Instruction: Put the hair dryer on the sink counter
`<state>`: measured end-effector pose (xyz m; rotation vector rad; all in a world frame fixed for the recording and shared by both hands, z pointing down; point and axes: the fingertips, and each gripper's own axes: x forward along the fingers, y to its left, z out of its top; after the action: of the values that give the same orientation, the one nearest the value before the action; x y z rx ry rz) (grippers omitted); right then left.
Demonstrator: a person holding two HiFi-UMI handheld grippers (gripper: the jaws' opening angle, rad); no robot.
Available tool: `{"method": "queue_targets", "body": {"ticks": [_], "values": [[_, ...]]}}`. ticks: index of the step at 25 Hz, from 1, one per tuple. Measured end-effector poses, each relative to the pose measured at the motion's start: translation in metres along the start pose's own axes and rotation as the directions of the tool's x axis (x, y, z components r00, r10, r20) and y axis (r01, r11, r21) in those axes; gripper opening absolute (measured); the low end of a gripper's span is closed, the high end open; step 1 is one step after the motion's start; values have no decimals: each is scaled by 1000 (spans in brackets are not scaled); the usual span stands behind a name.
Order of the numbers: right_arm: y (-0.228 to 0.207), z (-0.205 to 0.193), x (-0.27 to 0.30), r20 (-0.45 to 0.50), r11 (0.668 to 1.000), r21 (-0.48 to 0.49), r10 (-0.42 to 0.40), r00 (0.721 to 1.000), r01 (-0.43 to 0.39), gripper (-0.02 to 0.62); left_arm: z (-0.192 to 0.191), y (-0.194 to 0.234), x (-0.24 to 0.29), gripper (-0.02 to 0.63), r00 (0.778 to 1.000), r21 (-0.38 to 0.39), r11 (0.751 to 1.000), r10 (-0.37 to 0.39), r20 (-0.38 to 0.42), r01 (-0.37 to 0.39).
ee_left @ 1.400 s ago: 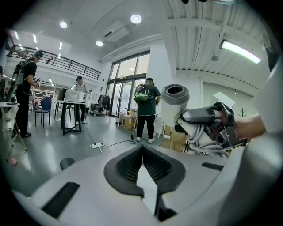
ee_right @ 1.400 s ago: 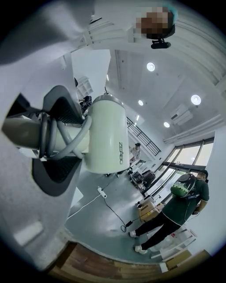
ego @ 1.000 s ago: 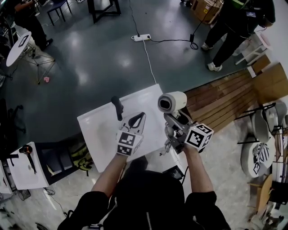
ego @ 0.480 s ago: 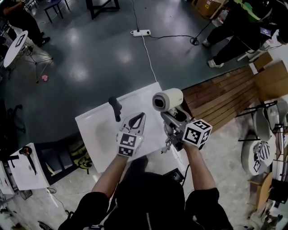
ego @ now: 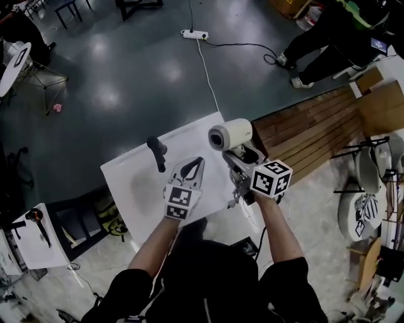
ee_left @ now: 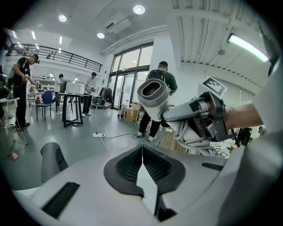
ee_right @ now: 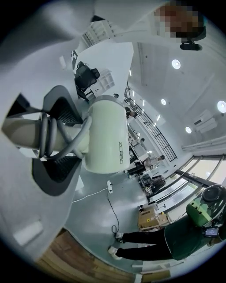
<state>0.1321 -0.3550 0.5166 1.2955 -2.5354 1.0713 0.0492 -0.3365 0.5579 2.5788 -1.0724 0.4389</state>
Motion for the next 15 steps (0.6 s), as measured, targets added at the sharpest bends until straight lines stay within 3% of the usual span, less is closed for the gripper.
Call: {"method": "queue_targets", "body": {"ticks": [15], "values": [[-31,-29,32,-136,994,-84,-77,988,66,227,-18,8,7,14,999,-20,1000,5,-37,-5]]}}
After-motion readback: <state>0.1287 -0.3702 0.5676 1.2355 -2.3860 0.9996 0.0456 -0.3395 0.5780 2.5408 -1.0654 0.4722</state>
